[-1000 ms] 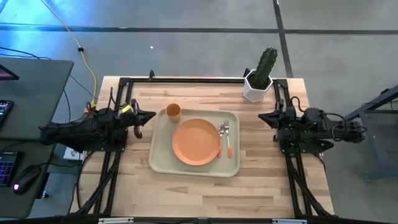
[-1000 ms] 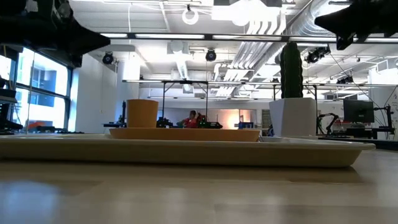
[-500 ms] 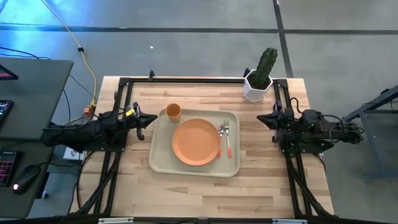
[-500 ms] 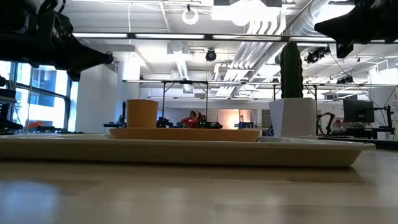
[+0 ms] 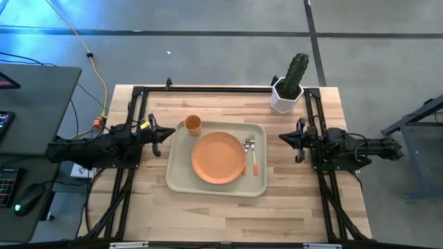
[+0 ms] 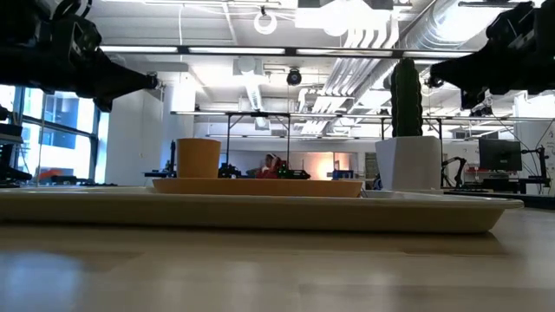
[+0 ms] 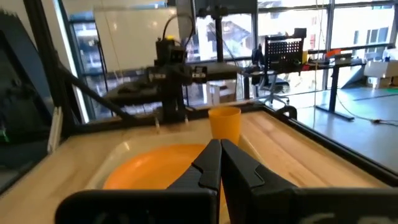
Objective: Pick and place plate/cup/fork/spoon on tray
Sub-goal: Return to Home Position
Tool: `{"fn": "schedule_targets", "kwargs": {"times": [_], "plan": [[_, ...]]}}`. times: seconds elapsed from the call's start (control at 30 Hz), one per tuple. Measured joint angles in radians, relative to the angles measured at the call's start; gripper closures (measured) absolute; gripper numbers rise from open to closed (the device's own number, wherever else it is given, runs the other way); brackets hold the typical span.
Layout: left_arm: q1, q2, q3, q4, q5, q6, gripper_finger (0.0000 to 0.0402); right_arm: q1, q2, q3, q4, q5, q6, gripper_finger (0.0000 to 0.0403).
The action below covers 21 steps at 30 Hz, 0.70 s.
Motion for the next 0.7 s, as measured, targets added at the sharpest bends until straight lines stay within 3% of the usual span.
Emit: {"fn": "schedule_targets", "kwargs": {"times": [0.3,0.7], "plan": [[0.000,-0.006,0.000,-0.025,0.093,-0.026,0.0401,0.000,0.010,0.000,-0.036,-0.008,-0.023,0.0403],[0.000,-0.006,0.001,-0.039,0.114,-0.019,0.0401,0.000,0.011,0.000,-0.037,-0.015,0.062,0.0403]]}}
